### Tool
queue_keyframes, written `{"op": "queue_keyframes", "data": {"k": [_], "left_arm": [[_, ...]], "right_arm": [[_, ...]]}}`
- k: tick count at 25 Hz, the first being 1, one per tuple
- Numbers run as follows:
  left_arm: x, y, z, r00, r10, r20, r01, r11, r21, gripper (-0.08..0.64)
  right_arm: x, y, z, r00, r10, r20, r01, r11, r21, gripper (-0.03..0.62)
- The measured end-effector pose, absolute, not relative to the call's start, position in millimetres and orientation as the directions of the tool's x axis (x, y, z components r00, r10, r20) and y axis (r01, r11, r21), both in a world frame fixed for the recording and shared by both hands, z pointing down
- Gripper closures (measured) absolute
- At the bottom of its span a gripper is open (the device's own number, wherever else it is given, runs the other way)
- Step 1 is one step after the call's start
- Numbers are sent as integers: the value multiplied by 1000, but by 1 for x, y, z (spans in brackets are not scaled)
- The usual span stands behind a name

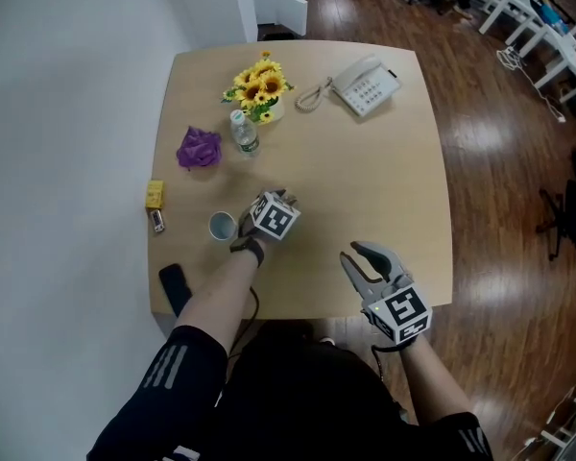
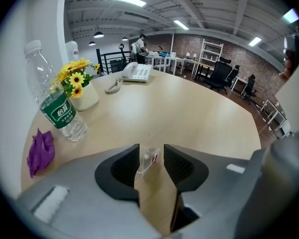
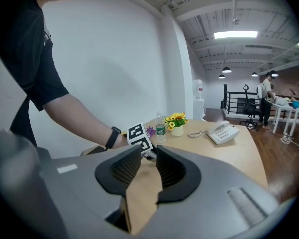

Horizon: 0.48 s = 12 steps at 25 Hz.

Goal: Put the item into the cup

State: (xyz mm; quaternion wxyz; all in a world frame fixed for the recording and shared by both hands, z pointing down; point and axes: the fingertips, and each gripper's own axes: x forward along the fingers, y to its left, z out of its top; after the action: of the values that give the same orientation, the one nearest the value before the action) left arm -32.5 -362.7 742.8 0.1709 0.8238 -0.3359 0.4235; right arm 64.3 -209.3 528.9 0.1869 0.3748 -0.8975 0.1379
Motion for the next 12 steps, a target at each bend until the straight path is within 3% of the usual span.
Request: {"op": "queue_keyframes", "data": {"k": [5, 9, 12], "left_arm": [[-29, -367, 749, 402, -400, 824, -683, -730, -21, 470], [-29, -369, 751, 389, -405, 827, -676, -736, -43, 558], [-32, -368, 743, 397, -423, 814, -685, -727, -44, 558]], "right_arm": [[76, -206, 534, -630, -637, 445, -746, 655, -119, 480], [84, -203, 538, -613, -643, 458, -762, 634, -131, 480], [89, -200, 538, -601, -650, 464, -773, 620, -134, 480]]}}
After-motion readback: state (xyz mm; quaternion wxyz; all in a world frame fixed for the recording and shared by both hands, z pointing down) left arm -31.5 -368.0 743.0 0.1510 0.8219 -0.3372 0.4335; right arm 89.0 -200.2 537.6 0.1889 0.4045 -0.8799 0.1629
